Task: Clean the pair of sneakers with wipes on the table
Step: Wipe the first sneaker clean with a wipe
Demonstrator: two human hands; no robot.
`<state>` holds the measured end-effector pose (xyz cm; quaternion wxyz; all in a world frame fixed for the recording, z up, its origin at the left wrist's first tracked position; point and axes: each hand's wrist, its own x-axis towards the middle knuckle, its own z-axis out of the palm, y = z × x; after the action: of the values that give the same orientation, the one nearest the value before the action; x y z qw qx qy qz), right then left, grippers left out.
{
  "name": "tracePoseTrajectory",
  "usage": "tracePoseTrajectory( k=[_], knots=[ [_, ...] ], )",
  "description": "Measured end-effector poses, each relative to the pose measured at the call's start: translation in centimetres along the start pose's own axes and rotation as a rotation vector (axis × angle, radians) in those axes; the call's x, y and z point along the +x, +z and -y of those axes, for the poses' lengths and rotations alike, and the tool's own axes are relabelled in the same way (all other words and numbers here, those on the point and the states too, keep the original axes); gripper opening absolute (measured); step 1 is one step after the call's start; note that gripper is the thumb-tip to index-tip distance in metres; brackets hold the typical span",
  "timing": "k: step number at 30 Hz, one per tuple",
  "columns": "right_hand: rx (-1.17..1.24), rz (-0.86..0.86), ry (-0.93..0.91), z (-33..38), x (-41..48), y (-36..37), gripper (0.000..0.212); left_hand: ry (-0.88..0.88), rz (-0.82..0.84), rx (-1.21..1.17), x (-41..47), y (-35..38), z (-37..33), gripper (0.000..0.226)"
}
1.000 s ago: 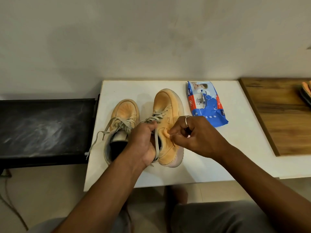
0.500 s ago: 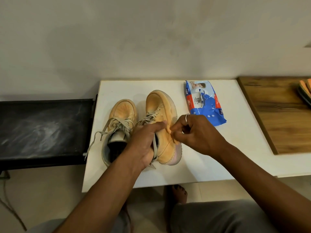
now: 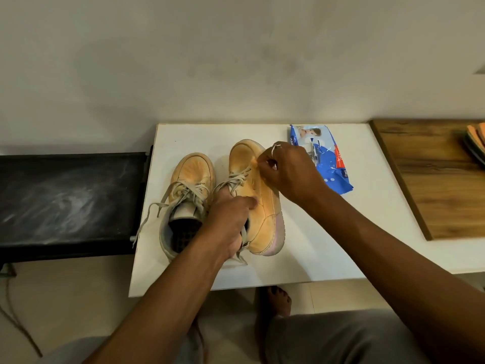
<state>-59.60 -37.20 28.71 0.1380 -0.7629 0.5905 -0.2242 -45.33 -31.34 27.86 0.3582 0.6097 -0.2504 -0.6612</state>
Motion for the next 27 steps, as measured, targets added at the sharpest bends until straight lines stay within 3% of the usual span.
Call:
tracePoseTrajectory(
  k=[6,12,20,27],
  knots=[
    [-0.030,0.162,-0.134,-0.4,-0.8,-1.3,0.020,0.036,-0.034,-0.012,-0.4,0.5,0.1,0.034],
    [-0.045,0.340,-0.103,0.2,-4.4,-1.5,0.031,0.039,-0.061,-0.027,-0.5,0.3,0.2,0.040],
    [-0.116,0.174,-0.168,0.6,-2.7,-1.2,0.027,0.047,0.013,0.009,-0.6,-0.1,-0.1,0.036],
    [-0.157,0.087,-0.144,-0.1,1.4,-0.6,0.029,0.052,-0.016,0.010,-0.6,0.2,0.1,0.035]
  ],
)
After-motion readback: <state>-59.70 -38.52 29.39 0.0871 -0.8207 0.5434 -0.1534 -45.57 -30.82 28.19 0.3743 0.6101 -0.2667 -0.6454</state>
